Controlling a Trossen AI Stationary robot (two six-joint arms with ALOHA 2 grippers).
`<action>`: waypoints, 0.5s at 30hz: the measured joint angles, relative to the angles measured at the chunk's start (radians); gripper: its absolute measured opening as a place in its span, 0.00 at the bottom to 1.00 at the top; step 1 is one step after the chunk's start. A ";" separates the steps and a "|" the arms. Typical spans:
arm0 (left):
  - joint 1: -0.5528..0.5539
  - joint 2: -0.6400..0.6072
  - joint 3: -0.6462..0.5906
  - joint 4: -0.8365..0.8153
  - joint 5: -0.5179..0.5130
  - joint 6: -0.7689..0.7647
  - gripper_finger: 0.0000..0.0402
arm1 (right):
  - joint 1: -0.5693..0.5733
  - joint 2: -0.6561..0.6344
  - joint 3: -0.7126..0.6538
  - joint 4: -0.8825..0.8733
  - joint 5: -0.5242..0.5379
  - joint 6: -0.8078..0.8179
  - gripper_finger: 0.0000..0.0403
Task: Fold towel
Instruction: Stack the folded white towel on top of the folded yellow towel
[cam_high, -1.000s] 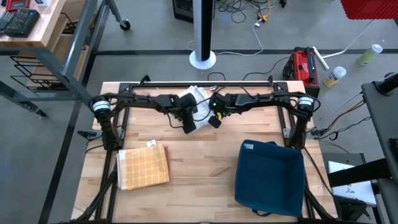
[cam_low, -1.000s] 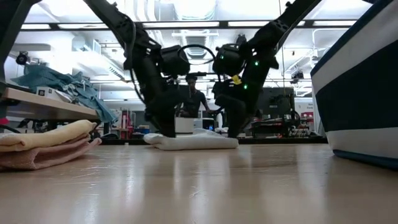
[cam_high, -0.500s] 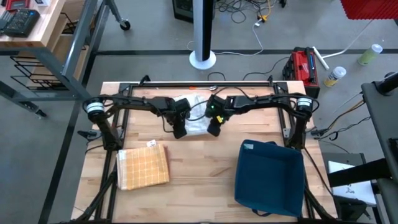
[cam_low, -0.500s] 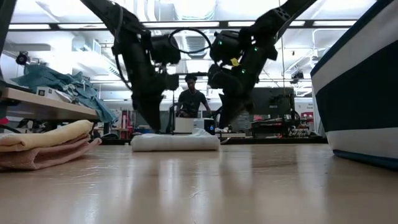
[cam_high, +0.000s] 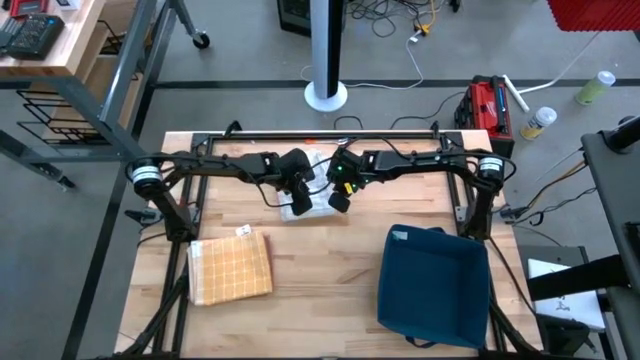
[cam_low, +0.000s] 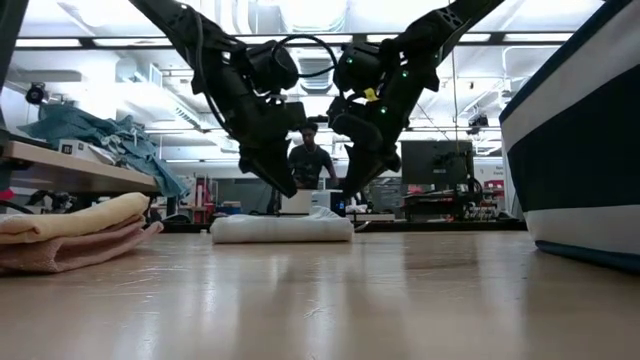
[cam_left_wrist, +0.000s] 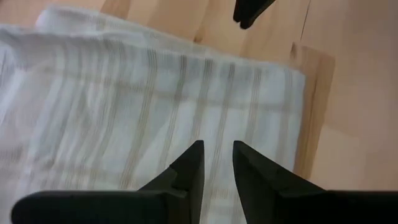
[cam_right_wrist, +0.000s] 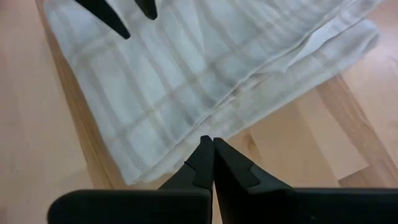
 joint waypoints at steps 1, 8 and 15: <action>0.000 0.004 0.000 0.008 0.000 0.001 0.19 | 0.000 0.000 0.000 -0.002 0.000 0.000 0.00; 0.000 0.013 0.000 0.027 0.000 0.002 0.19 | 0.000 0.000 0.000 0.005 0.000 -0.026 0.00; 0.000 0.013 -0.007 0.033 0.000 -0.001 0.19 | 0.000 0.000 -0.009 0.054 -0.001 -0.037 0.00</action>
